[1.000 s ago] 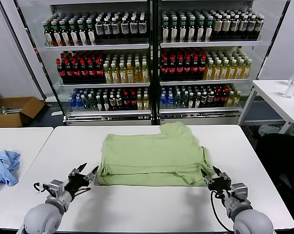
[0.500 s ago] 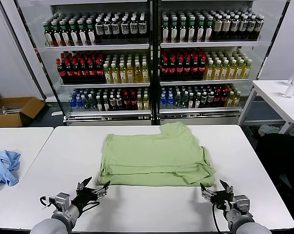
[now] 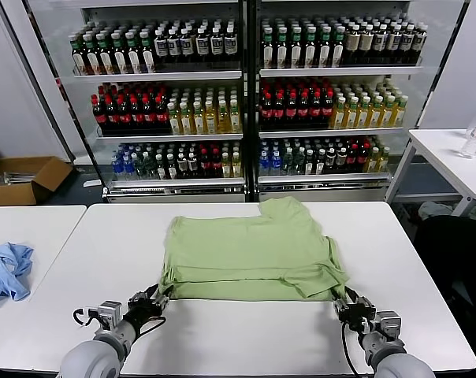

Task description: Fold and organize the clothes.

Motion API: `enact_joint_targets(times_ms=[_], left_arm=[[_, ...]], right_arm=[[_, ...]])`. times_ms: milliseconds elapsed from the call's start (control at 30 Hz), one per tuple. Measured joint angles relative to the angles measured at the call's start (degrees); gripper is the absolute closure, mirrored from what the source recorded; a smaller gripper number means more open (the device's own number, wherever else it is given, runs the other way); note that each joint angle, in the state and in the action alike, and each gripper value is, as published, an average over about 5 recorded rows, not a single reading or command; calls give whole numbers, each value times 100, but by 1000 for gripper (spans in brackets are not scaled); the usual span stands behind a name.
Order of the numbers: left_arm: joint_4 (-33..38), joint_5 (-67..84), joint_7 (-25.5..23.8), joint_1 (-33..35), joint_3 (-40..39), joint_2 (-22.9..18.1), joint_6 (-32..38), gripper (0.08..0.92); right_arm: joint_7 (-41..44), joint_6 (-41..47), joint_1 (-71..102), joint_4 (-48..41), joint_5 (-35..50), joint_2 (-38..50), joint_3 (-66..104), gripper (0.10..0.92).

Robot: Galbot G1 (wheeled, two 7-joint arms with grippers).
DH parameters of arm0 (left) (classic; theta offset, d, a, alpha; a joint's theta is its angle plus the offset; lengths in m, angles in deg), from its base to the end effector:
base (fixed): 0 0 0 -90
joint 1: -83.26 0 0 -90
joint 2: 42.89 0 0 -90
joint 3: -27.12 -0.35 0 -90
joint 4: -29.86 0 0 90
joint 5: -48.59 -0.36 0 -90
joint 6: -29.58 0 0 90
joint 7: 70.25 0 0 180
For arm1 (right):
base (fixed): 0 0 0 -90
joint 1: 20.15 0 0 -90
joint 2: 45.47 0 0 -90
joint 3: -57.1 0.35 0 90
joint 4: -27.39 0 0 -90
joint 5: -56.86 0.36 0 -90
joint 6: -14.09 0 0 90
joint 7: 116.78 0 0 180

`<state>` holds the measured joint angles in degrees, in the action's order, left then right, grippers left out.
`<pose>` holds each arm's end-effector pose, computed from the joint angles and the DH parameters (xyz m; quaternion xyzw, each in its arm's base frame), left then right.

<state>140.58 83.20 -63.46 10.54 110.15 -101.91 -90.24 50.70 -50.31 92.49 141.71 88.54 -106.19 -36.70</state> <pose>0.2562 0.0796 -0.3016 -0.0949 -0.9540 0.0088 0.2844 0.2303 -0.0797 -0.2982 0.0300 -0.9679 0.0033 0.2497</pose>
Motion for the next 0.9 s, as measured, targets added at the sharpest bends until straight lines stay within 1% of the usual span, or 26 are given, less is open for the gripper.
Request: enact_joint_targets(times_ms=[200,267,367,500,667,900], left_arm=[[-88,-89,2,-136,-101,67,-129,770],[-69,-131,-20,-135,-91,97,-166,831],[52,-194,-40,-45,-29,157,-218,897],[447,-270,-67,290,199,273,-257,915],[1008,-406,-186,946,693,399,-265,915],[1377,-643,-485,1885,1306,456,-171,915]], right_arm=[[14,0,50,71,100,18,45,889],[0,19,106,168,139,40,78,915],[-31,71,255,406,191,72,149,919],[-48,123,578,826,202,91,248,919],[-35,103,1119,1253,79,56,282,919],[-35,-16,1843,1653,-241,-44,306,919]])
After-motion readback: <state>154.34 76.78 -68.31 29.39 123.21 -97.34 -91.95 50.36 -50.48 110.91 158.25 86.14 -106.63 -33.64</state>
